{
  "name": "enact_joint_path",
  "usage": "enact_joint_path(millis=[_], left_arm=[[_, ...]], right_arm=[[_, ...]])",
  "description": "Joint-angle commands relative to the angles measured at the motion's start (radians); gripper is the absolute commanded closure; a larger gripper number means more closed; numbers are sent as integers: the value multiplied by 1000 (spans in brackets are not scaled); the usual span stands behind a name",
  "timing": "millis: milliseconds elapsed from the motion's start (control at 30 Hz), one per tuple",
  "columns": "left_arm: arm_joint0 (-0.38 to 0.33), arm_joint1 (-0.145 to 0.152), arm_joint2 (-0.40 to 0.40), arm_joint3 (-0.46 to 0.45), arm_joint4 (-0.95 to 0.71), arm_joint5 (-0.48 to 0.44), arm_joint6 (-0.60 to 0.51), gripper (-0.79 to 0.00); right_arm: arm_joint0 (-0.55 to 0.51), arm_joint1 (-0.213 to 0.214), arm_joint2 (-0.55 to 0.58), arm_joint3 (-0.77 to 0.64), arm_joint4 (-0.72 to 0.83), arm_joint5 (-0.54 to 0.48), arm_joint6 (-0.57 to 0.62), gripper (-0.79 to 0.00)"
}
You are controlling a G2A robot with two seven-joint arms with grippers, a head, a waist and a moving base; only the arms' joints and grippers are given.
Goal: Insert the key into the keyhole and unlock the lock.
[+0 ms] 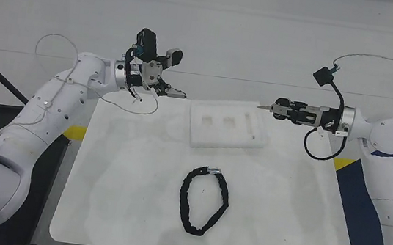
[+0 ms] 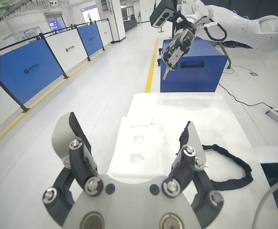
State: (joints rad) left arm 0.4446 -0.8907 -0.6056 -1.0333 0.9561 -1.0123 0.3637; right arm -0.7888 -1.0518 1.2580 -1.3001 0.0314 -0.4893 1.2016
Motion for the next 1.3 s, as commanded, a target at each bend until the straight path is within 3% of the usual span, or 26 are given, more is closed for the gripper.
enact_joint_path(millis=[0, 100, 300, 633, 833, 1100, 1267], left_arm=[[9, -1, 1, -8, 2, 15, -7, -785], [60, -7, 13, -47, 10, 63, -43, -785], [144, -27, 52, -90, 48, 71, -75, -785], [270, -56, 104, -109, 180, 88, -11, -785], [297, -81, 130, -82, 286, 104, 58, -785], [284, -134, 167, 25, 366, 114, 114, -785], [283, -136, 169, 28, 370, 113, 117, -785]], right_arm=[[0, 0, 0, 0, 0, 0, 0, 0], [0, 0, 0, 0, 0, 0, 0, 0], [0, 0, 0, 0, 0, 0, 0, 0], [0, 0, 0, 0, 0, 0, 0, 0], [0, 0, 0, 0, 0, 0, 0, 0], [0, 0, 0, 0, 0, 0, 0, 0], [0, 0, 0, 0, 0, 0, 0, 0]])
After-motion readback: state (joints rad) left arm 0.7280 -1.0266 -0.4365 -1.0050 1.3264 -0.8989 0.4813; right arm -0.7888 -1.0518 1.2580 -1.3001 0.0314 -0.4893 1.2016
